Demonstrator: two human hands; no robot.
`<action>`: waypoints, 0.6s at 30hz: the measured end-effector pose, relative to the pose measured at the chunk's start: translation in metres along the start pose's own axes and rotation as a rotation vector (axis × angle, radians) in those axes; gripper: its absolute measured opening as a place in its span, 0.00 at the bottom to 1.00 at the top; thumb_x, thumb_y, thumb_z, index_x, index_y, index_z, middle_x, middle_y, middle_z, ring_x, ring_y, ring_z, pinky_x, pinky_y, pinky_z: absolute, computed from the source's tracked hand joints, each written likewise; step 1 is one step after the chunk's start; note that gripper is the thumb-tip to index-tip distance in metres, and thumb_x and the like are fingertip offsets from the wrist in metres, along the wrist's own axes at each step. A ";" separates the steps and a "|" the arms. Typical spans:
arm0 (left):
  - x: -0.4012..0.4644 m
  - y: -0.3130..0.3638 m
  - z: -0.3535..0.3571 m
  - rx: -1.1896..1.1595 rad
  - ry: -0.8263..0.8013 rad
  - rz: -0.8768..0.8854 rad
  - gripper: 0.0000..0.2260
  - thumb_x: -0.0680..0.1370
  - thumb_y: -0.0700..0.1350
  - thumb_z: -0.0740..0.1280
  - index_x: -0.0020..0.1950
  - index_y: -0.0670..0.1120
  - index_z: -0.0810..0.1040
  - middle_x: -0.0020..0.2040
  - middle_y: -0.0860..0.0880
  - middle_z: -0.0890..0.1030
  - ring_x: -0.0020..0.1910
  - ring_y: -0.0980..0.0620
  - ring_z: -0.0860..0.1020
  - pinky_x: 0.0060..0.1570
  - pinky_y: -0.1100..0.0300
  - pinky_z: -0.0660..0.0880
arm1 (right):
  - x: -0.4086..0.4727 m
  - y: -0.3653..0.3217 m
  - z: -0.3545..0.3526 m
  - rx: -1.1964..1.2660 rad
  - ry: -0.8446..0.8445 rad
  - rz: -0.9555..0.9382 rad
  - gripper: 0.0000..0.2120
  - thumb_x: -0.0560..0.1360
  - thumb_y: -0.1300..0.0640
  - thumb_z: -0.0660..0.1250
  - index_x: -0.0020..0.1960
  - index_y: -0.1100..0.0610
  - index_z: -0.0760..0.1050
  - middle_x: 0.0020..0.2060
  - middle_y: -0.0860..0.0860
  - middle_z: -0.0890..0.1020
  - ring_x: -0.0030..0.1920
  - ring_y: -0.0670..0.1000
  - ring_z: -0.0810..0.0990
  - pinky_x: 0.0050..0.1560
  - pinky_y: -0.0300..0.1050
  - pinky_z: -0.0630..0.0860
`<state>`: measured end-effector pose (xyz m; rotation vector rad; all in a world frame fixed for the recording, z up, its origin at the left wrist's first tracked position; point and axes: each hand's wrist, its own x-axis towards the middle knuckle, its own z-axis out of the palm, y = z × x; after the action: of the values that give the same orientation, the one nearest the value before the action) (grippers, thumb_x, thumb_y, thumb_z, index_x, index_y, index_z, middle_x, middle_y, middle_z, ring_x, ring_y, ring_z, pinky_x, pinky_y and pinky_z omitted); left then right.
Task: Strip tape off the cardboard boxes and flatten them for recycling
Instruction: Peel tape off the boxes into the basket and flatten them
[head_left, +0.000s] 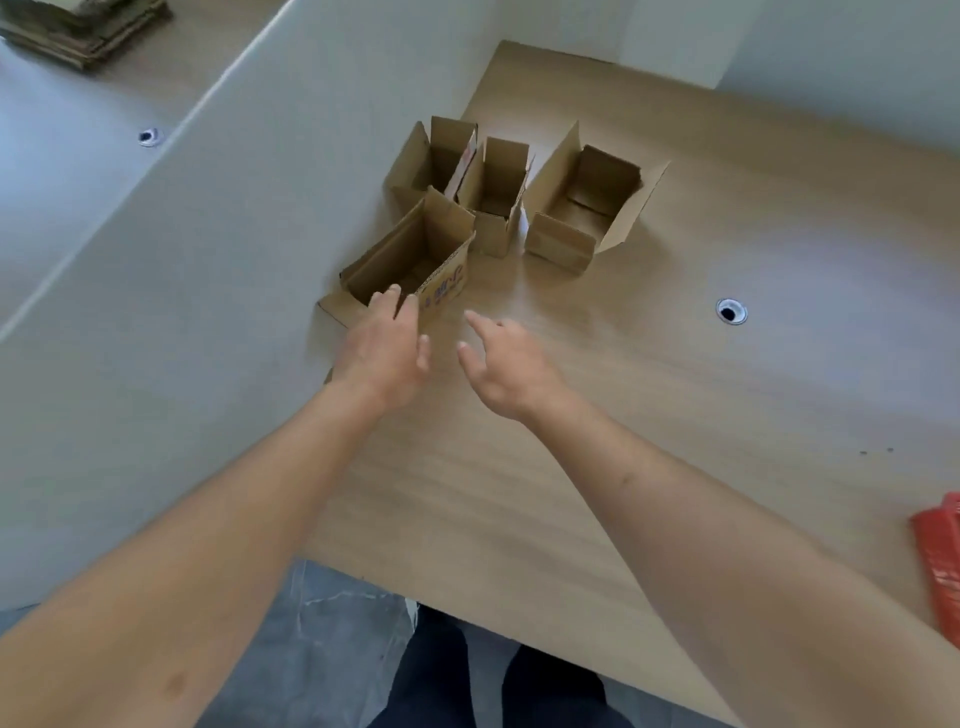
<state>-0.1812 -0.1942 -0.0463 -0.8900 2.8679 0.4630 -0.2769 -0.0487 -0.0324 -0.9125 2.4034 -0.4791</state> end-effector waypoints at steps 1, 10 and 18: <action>0.005 -0.010 0.000 -0.005 0.000 -0.007 0.26 0.84 0.48 0.60 0.81 0.41 0.59 0.82 0.40 0.57 0.81 0.39 0.56 0.77 0.46 0.60 | 0.009 -0.008 0.006 0.018 0.009 0.010 0.27 0.84 0.42 0.54 0.82 0.44 0.57 0.71 0.54 0.72 0.69 0.59 0.73 0.65 0.58 0.74; 0.033 -0.063 0.032 0.068 -0.052 0.089 0.22 0.80 0.40 0.65 0.74 0.43 0.72 0.76 0.42 0.69 0.77 0.37 0.63 0.72 0.41 0.66 | 0.084 -0.051 0.063 0.233 0.019 0.099 0.24 0.85 0.41 0.48 0.80 0.38 0.58 0.69 0.56 0.73 0.67 0.61 0.74 0.66 0.60 0.73; 0.034 -0.071 0.023 -0.043 0.160 0.270 0.18 0.75 0.34 0.65 0.65 0.40 0.79 0.60 0.44 0.80 0.49 0.40 0.80 0.46 0.45 0.79 | 0.101 -0.053 0.079 0.393 0.182 0.229 0.18 0.84 0.47 0.59 0.70 0.54 0.74 0.64 0.55 0.78 0.65 0.57 0.76 0.64 0.51 0.74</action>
<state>-0.1690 -0.2603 -0.0924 -0.5697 3.1534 0.5003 -0.2684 -0.1672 -0.1048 -0.4333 2.4082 -0.9357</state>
